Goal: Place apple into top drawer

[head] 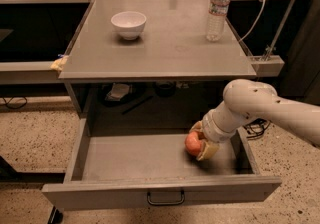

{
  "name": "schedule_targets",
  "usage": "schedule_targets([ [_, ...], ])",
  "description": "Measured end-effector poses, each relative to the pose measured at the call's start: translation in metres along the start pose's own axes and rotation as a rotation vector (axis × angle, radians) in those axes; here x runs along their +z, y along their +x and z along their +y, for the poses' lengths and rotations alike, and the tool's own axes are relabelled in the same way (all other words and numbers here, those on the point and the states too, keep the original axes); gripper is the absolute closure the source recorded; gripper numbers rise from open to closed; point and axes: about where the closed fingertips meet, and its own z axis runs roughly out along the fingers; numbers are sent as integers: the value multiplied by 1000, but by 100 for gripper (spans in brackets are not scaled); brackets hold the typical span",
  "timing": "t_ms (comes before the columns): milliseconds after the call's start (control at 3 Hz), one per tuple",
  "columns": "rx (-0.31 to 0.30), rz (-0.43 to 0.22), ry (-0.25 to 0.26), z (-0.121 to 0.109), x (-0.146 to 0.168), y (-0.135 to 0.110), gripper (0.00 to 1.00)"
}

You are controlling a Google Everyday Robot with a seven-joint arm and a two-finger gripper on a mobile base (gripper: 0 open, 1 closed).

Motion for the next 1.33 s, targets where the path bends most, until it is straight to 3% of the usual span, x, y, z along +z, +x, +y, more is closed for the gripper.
schedule_targets([
  [1333, 0, 0, 0, 0, 0, 0, 0],
])
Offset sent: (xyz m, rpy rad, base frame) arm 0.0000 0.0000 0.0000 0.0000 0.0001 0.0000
